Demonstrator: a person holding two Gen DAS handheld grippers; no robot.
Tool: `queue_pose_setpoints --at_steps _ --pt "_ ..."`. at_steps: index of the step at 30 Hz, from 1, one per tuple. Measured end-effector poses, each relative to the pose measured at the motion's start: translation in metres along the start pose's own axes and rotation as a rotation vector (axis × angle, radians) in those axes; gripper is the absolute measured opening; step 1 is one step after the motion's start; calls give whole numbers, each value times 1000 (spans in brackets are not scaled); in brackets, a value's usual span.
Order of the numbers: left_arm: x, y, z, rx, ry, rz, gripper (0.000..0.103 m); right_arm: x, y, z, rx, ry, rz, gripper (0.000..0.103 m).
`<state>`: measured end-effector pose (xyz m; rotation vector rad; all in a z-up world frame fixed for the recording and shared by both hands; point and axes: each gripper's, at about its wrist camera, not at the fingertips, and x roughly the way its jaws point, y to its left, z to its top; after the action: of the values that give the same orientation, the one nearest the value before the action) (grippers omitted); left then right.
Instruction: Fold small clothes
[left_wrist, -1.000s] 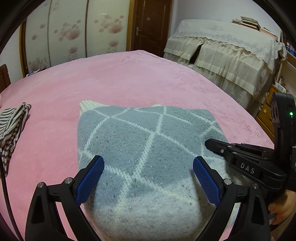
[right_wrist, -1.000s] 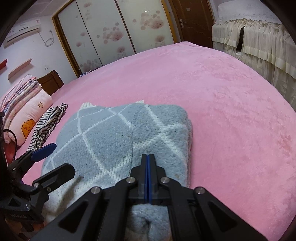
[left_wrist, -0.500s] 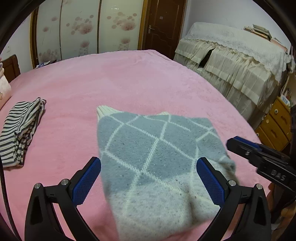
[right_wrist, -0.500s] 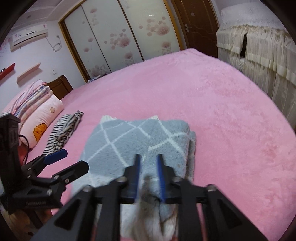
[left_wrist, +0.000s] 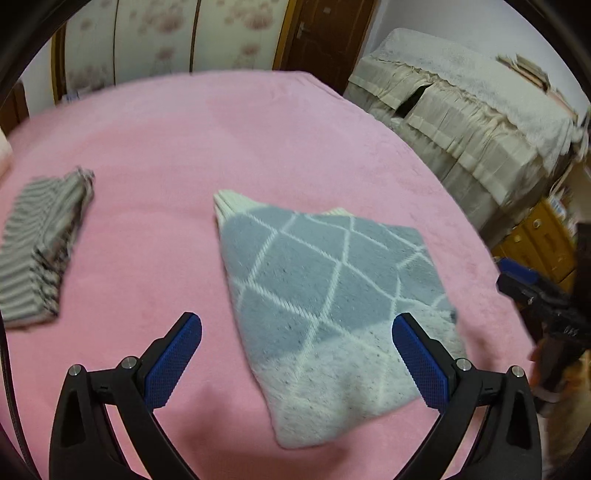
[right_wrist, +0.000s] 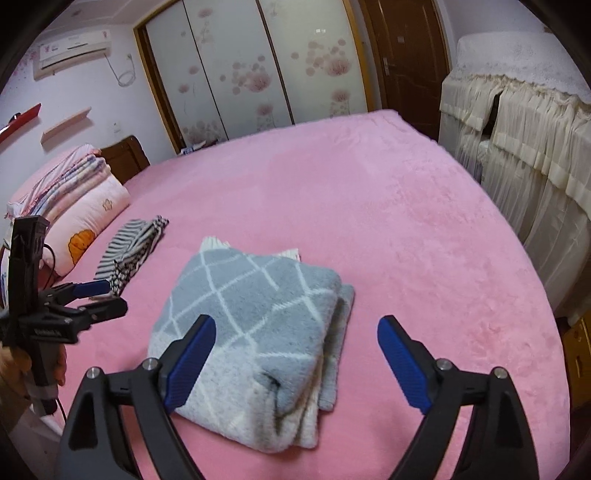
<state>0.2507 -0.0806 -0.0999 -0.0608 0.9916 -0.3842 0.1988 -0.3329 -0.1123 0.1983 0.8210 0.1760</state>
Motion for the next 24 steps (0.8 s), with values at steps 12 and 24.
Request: queue_pose_setpoints --at_steps 12,24 --pt "68 37 -24 -144 192 -103 103 69 -43 -33 184 235 242 103" --pt "124 43 -43 -257 207 -317 103 133 -62 -49 318 336 405 103"
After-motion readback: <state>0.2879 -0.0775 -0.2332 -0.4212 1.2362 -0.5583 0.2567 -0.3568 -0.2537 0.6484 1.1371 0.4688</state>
